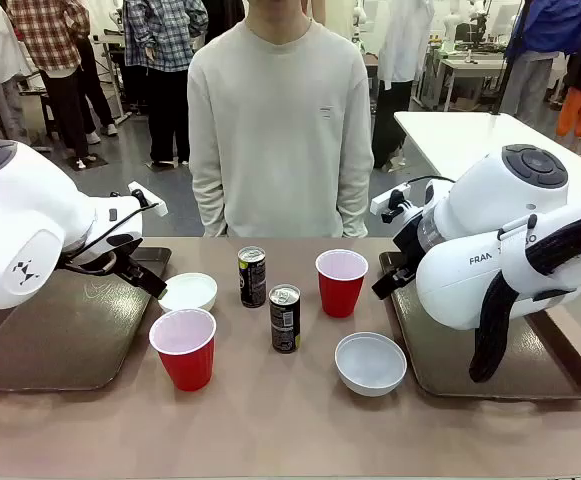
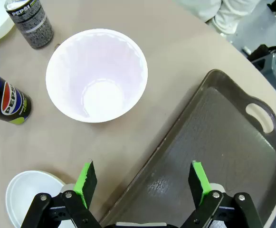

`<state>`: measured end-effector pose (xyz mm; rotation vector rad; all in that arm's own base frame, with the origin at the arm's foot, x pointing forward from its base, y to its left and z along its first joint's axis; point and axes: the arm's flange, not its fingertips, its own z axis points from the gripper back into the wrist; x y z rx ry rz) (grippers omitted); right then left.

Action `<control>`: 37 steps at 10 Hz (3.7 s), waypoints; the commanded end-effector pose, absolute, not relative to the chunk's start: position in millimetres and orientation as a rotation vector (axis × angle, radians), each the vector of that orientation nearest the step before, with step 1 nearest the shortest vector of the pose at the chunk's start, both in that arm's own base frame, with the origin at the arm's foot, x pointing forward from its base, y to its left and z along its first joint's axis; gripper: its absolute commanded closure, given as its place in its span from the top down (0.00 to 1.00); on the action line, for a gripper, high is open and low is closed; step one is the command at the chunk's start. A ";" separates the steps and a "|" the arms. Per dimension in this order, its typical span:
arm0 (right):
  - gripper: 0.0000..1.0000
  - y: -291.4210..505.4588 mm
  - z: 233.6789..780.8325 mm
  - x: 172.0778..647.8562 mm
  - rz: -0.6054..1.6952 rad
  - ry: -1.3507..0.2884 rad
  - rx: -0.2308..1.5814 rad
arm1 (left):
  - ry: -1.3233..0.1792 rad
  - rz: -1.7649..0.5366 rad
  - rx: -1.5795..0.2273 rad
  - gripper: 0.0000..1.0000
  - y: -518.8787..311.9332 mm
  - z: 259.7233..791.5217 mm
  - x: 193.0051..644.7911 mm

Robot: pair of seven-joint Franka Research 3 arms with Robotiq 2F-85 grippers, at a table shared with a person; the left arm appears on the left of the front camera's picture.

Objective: Prepare tableware on both trays.
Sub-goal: Pick up a Picnic Bowl from the table and place it on a Handle tray.

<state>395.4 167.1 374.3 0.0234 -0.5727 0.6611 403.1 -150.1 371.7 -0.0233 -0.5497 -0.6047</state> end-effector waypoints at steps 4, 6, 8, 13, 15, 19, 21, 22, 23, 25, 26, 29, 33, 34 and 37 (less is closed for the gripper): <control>1.00 167.1 374.3 395.4 0.661 -0.573 0.023 | -0.550 -0.605 -0.023 1.00 -150.2 371.7 403.0; 1.00 167.1 374.3 395.4 0.661 -0.573 0.023 | -0.550 -0.605 -0.023 1.00 -150.2 371.7 403.0; 1.00 167.1 374.3 395.4 0.661 -0.573 0.023 | -0.550 -0.605 -0.023 1.00 -150.2 371.7 403.0; 1.00 167.1 374.3 395.4 0.661 -0.573 0.023 | -0.550 -0.605 -0.023 1.00 -150.2 371.7 403.0; 1.00 177.7 444.7 345.6 0.684 -0.672 -0.141 | -0.616 -0.580 0.043 1.00 -145.5 422.0 368.9; 1.00 145.8 461.7 247.8 0.601 -0.404 -0.078 | -0.400 -0.648 -0.192 1.00 -134.2 443.0 263.2; 1.00 136.0 429.2 223.4 0.556 -0.265 -0.046 | -0.336 -0.579 -0.091 1.00 -133.2 428.0 239.6; 1.00 171.5 491.5 284.8 0.631 -0.376 -0.105 | -0.389 -0.659 -0.190 1.00 -168.3 482.1 316.1; 1.00 171.5 491.5 284.8 0.631 -0.376 -0.105 | -0.389 -0.659 -0.190 1.00 -168.3 482.1 316.1; 1.00 155.2 498.5 292.2 0.701 -0.262 0.282 | -0.309 -0.828 -0.731 1.00 -151.0 499.3 324.7; 1.00 120.7 501.1 308.5 0.632 -0.250 0.526 | -0.439 -0.760 -0.849 1.00 -116.0 515.2 334.3; 1.00 2.4 473.3 336.5 0.378 -0.234 0.975 | -0.551 -0.524 -1.145 1.00 -29.8 515.7 328.6; 1.00 -89.5 443.9 309.3 0.204 -0.328 1.284 | -0.582 -0.241 -1.083 1.00 70.0 502.4 293.9; 1.00 -99.5 447.1 293.8 0.191 -0.352 1.277 | -0.539 -0.199 -1.029 1.00 81.7 501.1 287.0; 1.00 -105.1 456.6 267.5 0.162 -0.332 1.179 | -0.536 -0.133 -0.971 1.00 104.1 497.2 269.4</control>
